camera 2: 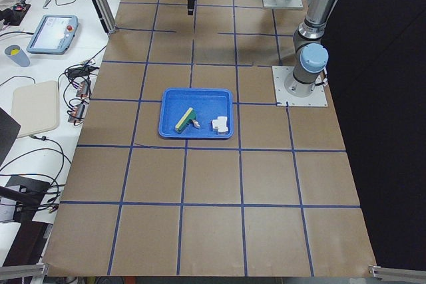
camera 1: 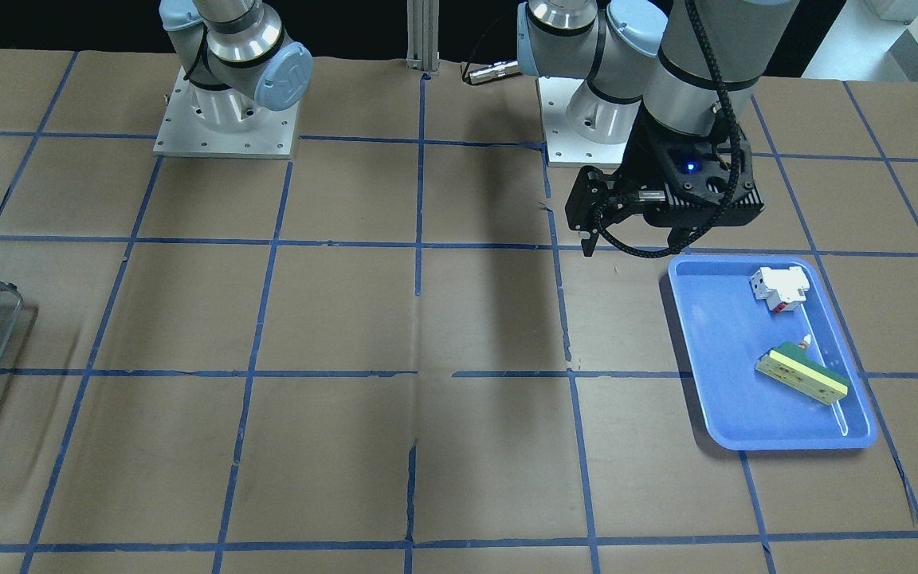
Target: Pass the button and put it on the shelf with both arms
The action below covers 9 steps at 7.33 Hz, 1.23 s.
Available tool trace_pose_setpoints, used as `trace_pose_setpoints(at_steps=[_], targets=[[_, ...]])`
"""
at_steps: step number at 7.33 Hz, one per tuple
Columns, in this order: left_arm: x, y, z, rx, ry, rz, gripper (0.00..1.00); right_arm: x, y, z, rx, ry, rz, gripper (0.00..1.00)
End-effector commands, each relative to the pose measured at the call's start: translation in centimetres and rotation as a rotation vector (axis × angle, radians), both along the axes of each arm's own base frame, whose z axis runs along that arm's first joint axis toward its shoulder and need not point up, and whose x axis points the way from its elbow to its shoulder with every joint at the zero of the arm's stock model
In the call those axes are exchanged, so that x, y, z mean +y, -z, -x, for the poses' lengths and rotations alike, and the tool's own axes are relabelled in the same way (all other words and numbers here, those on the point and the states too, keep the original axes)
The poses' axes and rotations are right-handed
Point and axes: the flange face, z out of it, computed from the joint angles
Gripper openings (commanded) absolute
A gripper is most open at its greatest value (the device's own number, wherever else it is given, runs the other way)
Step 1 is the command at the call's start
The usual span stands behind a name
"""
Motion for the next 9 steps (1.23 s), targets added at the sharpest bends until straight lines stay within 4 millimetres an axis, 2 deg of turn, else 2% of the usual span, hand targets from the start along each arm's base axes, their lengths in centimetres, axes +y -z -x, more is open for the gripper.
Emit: trace_pose_setpoints(at_steps=[1,2,3,4,5,6,7,9], targets=[[0.0,0.0,0.0,0.0,-0.001,0.0,1.0,1.2,-3.8,-10.4,-0.015,0.168,-0.01,1.0],[0.0,0.0,0.0,0.0,-0.001,0.0,1.0,1.2,-4.4,-16.1,-0.025,0.218,-0.019,1.0],[0.0,0.0,0.0,0.0,-0.001,0.0,1.0,2.1,-5.5,-21.7,-0.028,0.312,-0.021,1.0],[0.0,0.0,-0.1,0.0,-0.002,0.0,1.0,3.3,-5.7,-27.6,-0.046,0.383,-0.027,1.0],[0.0,0.0,-0.1,0.002,-0.002,0.0,1.0,4.5,-4.9,-33.0,-0.033,0.431,-0.043,1.0],[0.0,0.0,-0.1,0.002,-0.002,0.0,1.0,5.8,-4.7,-37.2,-0.022,0.457,-0.045,1.0],[0.0,0.0,-0.1,0.002,-0.002,0.0,1.0,6.8,-3.7,-39.2,-0.005,0.495,-0.069,1.0],[0.0,0.0,-0.1,0.002,-0.002,0.0,1.0,9.5,-2.1,-38.3,0.0,0.514,-0.088,1.0]])
